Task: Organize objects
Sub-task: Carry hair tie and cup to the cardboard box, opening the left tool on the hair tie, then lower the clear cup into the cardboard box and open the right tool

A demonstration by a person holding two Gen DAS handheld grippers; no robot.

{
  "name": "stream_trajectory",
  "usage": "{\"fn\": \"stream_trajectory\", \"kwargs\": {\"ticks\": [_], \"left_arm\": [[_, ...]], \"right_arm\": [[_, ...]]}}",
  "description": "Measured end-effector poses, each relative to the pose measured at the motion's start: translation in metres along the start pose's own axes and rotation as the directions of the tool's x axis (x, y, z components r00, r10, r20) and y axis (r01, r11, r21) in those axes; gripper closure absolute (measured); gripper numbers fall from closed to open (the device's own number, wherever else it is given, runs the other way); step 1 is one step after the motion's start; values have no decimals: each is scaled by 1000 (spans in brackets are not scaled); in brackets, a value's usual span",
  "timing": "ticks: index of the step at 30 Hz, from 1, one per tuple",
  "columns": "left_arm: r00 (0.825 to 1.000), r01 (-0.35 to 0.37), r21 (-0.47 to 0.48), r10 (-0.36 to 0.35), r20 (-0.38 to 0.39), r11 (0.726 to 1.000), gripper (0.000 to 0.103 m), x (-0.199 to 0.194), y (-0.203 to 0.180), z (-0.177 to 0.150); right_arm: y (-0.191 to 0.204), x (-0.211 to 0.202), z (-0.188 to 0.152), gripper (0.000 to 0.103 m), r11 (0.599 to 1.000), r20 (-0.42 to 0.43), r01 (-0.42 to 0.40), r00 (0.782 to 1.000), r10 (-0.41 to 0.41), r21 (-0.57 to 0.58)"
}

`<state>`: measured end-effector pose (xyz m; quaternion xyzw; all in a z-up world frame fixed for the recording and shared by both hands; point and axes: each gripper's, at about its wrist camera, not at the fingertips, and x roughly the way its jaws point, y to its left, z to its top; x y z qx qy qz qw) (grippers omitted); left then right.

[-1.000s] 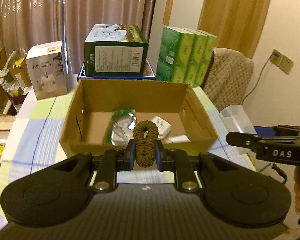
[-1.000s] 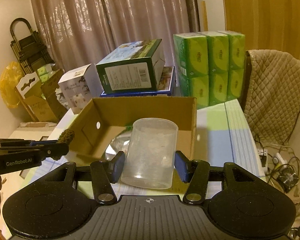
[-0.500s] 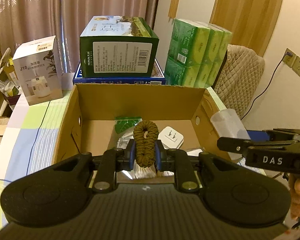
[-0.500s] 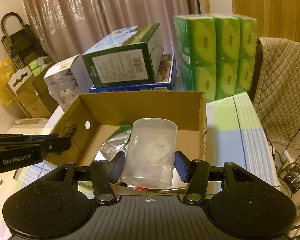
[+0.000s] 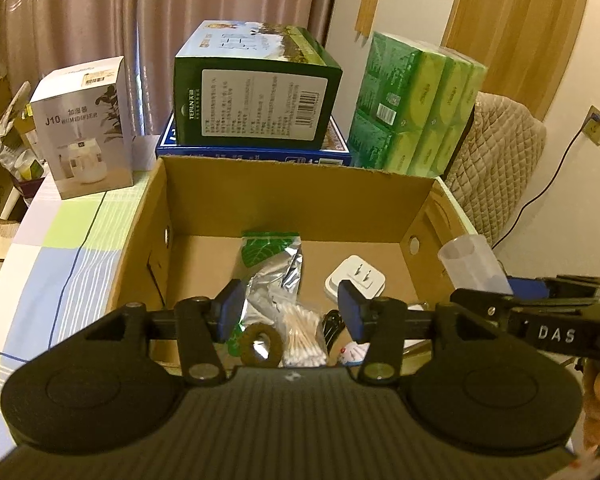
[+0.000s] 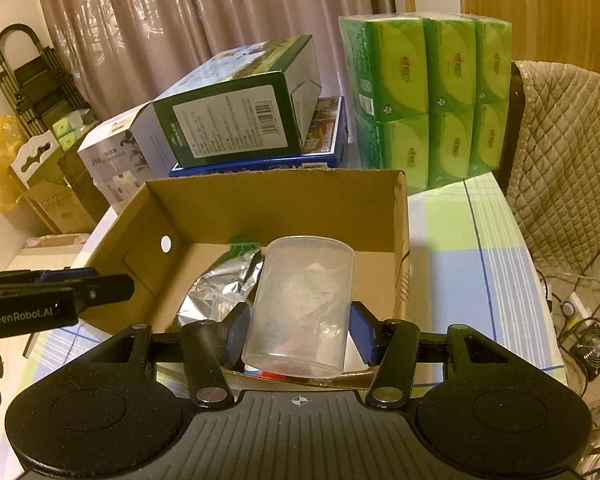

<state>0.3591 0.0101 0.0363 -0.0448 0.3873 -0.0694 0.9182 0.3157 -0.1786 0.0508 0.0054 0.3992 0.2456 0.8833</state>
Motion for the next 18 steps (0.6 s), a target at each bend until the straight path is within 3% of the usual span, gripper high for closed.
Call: {"fn": "stream_trajectory", "kwargs": {"ticks": [10, 11, 12, 13, 18], "left_arm": [[1000, -2, 12, 2, 11, 1000, 53, -10, 3, -1], [1000, -1, 10, 1, 11, 1000, 52, -10, 3, -1], [1000, 0, 10, 0, 12, 1000, 51, -11, 4, -1], [1000, -1, 10, 1, 12, 1000, 50, -12, 4, -1], [1000, 3, -4, -3, 20, 1000, 44, -20, 7, -8]], "right_arm": [[5, 2, 9, 51, 999, 19, -36, 999, 36, 9], [5, 3, 10, 48, 999, 28, -37, 999, 36, 16], [4, 2, 11, 36, 999, 42, -28, 999, 27, 28], [2, 0, 11, 30, 999, 55, -26, 998, 23, 41], [0, -14, 4, 29, 998, 72, -37, 997, 33, 52]]}}
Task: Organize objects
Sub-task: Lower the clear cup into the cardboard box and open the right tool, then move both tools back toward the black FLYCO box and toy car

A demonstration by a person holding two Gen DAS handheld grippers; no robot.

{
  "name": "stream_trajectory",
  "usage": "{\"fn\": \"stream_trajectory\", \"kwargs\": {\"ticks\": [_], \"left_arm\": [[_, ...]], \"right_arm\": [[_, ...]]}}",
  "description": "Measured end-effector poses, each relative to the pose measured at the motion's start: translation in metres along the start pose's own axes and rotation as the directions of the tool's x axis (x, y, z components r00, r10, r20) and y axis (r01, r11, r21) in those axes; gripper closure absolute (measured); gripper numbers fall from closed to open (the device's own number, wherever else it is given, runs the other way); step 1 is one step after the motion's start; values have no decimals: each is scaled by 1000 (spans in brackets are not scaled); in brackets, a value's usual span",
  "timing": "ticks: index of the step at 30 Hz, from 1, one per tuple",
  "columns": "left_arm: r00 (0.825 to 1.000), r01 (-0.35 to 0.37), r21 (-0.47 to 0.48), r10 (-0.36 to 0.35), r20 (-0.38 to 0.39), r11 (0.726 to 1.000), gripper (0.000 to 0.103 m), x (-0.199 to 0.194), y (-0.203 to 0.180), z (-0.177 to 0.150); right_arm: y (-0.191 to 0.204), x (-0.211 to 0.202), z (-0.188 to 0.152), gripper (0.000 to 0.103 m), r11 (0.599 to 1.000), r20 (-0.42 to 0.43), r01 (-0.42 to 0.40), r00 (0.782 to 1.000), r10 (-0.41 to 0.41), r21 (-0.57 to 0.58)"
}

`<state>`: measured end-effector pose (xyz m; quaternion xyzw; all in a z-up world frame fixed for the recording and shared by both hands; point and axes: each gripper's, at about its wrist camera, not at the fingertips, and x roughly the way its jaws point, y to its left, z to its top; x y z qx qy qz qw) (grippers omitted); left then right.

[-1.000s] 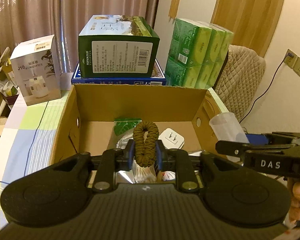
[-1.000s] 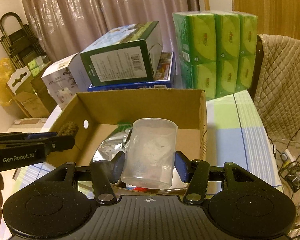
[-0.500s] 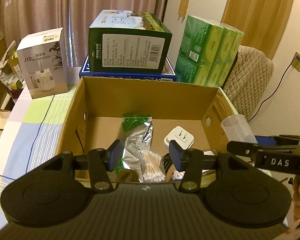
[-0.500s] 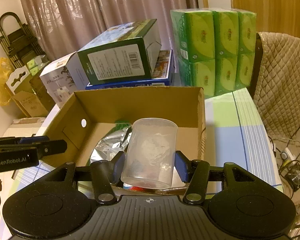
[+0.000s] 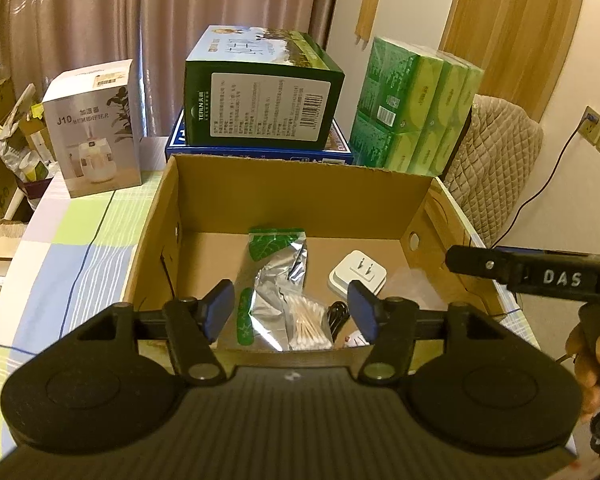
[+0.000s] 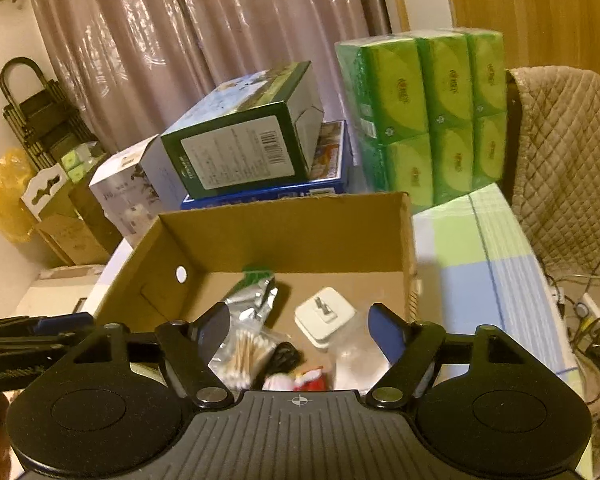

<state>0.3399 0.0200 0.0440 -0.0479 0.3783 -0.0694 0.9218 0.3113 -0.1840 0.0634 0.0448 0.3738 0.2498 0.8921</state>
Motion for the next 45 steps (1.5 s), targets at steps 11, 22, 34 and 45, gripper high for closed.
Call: {"fn": "stream_trajectory", "kwargs": {"ticks": [11, 22, 34, 45], "left_arm": [[999, -20, -55, 21, 27, 998, 30, -56, 0, -41], [999, -21, -138, 26, 35, 990, 13, -128, -9, -104], [988, -152, -156, 157, 16, 976, 1, -182, 13, -155], [982, -190, -198, 191, -12, 962, 1, -188, 37, -172]], "right_arm": [[-2, -56, -66, 29, 998, -86, 1, 996, 4, 63], [19, -115, -129, 29, 996, -118, -11, 993, 22, 90], [35, -141, -158, 29, 998, -125, -18, 992, 27, 67], [47, -127, -174, 29, 999, -163, -28, 986, 30, 15]]}}
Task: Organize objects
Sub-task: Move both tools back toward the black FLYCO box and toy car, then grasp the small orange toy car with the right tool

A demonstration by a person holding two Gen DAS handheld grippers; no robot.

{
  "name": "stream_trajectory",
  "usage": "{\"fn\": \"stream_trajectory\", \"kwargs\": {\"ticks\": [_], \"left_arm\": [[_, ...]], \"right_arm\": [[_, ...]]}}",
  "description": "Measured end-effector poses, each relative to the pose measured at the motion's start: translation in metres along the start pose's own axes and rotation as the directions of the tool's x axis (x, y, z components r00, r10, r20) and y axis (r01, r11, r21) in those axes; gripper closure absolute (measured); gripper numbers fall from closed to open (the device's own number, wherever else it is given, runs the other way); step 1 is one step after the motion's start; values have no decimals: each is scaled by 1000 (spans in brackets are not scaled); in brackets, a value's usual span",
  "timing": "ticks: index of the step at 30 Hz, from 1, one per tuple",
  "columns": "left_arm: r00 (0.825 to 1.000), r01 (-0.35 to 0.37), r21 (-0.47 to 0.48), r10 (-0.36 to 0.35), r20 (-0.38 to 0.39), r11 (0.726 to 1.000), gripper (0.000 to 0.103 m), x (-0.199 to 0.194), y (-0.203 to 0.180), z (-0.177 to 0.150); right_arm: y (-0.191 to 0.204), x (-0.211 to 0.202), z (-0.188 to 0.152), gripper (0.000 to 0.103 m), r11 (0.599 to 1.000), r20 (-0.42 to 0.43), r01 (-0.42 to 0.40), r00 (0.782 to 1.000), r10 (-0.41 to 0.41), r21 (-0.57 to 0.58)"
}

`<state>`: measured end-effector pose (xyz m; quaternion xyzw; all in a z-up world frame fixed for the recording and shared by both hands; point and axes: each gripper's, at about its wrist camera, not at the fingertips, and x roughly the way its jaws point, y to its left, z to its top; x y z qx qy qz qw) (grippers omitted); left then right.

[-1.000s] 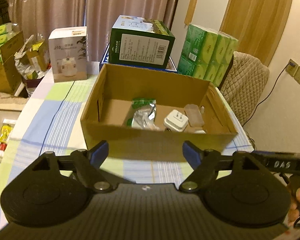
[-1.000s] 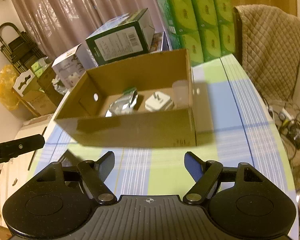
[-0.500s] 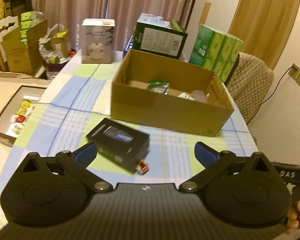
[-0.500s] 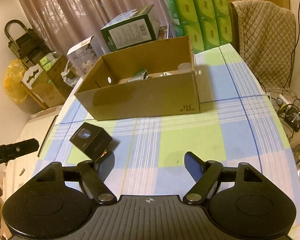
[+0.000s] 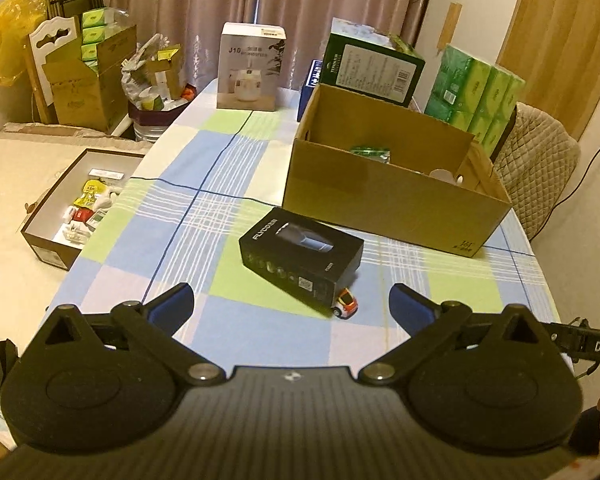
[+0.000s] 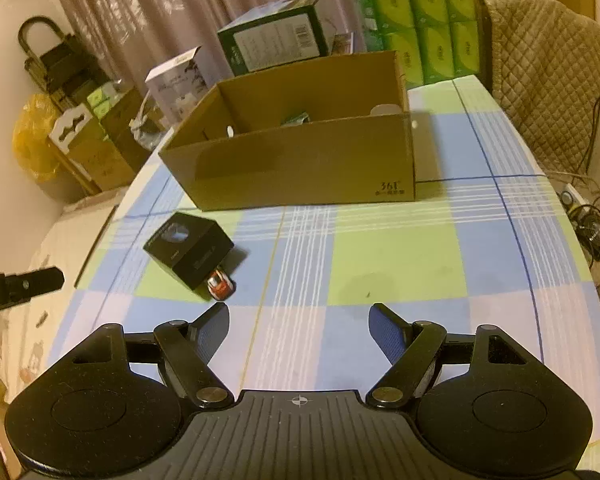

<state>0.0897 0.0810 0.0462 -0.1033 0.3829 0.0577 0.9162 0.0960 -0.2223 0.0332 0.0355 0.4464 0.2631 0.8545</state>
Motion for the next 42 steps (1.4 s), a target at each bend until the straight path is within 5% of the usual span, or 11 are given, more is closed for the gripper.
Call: {"fn": "stream_trajectory", "kwargs": {"ticks": [21, 30, 42], "left_arm": [[997, -31, 19, 32, -63, 999, 1, 62, 32, 6], [995, -53, 62, 58, -78, 997, 1, 102, 43, 16], [994, -28, 32, 31, -100, 999, 1, 132, 49, 18]], "right_arm": [[49, 98, 1, 29, 979, -98, -86, 993, 68, -186], [72, 154, 6, 55, 951, -158, -128, 984, 86, -283], [86, 206, 10, 63, 907, -199, -164, 976, 91, -387]]}}
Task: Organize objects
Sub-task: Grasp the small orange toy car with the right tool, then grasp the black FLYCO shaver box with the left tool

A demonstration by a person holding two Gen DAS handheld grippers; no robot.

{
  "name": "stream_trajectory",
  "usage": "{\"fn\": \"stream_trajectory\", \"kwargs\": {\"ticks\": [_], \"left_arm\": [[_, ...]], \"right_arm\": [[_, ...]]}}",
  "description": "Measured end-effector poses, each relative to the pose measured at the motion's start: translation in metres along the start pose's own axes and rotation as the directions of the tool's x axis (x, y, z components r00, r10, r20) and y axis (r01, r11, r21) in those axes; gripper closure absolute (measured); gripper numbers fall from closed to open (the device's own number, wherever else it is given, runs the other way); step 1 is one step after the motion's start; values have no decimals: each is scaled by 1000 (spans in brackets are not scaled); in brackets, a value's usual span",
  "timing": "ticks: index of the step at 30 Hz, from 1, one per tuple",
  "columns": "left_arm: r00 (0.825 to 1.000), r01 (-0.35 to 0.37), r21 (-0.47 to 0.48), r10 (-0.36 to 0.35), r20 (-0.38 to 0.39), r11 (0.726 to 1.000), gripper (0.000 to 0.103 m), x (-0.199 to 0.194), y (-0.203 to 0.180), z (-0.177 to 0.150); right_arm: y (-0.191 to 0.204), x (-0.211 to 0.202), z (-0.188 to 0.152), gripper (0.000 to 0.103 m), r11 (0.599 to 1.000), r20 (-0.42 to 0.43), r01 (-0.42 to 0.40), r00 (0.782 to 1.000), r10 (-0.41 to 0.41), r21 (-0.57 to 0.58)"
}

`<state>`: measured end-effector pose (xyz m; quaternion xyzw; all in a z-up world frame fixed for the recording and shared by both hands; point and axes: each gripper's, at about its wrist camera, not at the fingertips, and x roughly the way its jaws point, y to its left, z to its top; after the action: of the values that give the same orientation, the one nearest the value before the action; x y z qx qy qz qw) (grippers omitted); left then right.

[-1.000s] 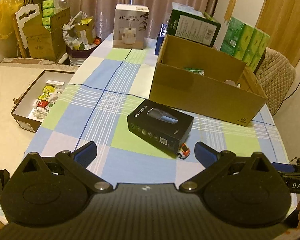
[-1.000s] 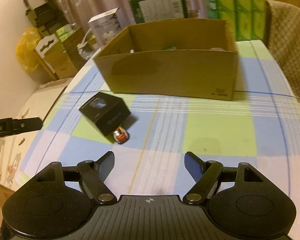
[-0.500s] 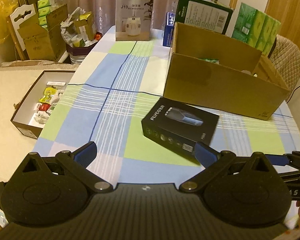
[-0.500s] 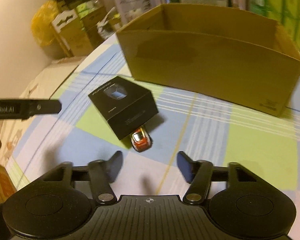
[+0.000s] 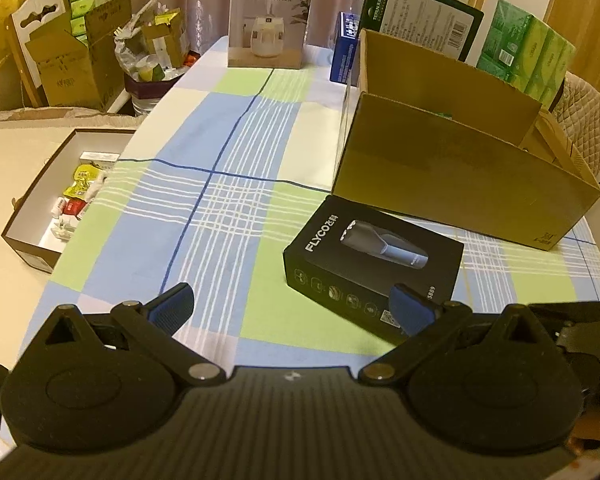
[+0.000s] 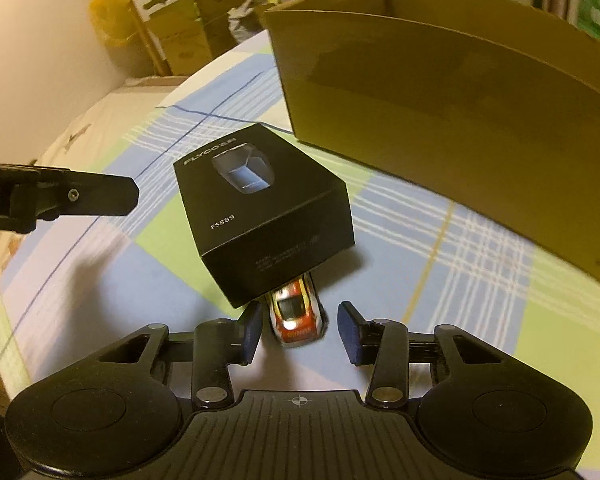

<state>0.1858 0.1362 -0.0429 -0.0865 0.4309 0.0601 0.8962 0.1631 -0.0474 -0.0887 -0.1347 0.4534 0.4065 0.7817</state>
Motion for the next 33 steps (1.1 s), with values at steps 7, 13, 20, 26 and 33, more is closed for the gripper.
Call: {"fn": "stream_trajectory", "kwargs": {"ticks": [7, 13, 20, 26, 33], "left_arm": [[1000, -8, -8, 8, -9, 1000, 1, 4, 2, -2], [1000, -6, 0, 6, -14, 1000, 1, 3, 0, -3], [1000, 13, 14, -13, -19, 1000, 1, 3, -12, -4], [1000, 16, 29, -16, -23, 999, 1, 7, -18, 0], [1000, 9, 0, -9, -20, 1000, 1, 9, -6, 3]], "right_arm": [[2, 7, 3, 77, 999, 1, -11, 1000, 11, -33], [-17, -11, -15, 78, 999, -13, 38, 999, -38, 38], [-52, -33, -19, 78, 986, 15, 112, 993, -115, 125], [-49, -26, 14, 78, 994, 61, 88, 994, -92, 58], [-33, -6, 23, 78, 1000, 53, -26, 998, 26, -4]]}}
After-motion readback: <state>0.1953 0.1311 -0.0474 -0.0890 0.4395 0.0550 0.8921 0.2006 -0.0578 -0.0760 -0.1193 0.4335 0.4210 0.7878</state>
